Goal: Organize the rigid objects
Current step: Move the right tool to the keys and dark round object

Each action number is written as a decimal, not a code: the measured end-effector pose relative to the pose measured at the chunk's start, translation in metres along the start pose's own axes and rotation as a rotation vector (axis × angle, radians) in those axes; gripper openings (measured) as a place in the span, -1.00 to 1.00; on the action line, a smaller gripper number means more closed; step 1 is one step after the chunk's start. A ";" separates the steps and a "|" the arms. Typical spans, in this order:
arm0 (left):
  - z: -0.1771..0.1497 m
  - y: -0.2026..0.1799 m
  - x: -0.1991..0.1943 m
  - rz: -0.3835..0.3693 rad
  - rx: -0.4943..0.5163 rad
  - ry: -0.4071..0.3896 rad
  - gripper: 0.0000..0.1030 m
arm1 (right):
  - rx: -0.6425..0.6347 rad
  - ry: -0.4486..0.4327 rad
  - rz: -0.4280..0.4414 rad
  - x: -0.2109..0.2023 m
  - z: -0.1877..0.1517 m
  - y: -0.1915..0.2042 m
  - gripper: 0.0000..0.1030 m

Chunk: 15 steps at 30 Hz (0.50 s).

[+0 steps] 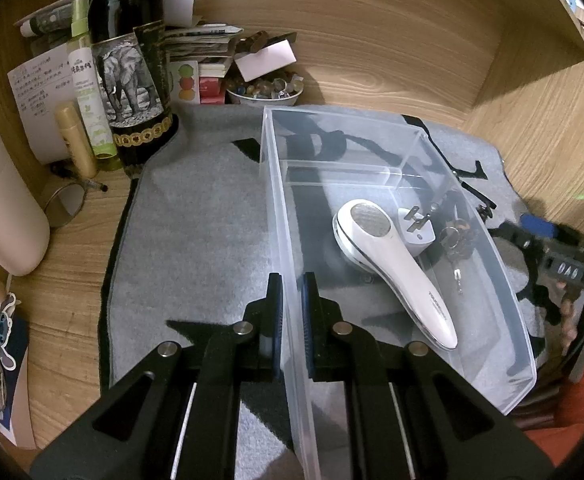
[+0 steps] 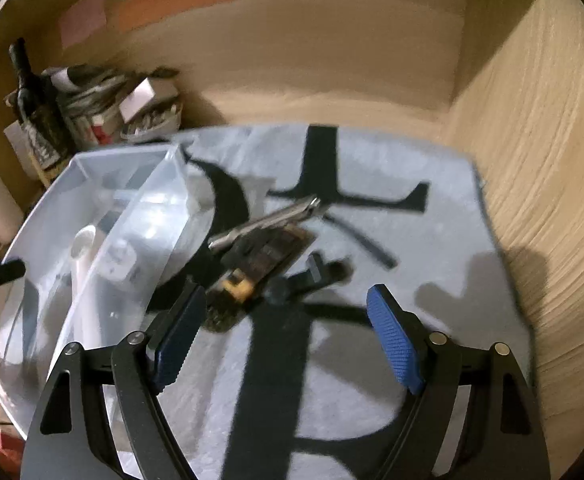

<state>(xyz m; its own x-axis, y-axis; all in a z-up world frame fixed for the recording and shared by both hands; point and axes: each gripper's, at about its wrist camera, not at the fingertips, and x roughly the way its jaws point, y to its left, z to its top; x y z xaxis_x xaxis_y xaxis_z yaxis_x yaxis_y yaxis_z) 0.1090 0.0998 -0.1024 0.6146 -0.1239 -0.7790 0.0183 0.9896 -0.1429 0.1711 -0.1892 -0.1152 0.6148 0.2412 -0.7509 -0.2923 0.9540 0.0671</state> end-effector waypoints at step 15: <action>0.000 0.000 0.001 -0.001 -0.001 0.000 -0.81 | -0.020 0.112 0.130 0.042 -0.005 0.025 -0.22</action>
<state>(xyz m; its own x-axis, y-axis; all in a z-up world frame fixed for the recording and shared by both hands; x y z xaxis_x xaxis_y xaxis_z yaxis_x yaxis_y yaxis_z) 0.1092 0.1000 -0.1030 0.6146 -0.1250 -0.7788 0.0179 0.9893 -0.1447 0.1855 -0.1559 -0.1480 0.4853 0.3401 -0.8055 -0.3790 0.9120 0.1567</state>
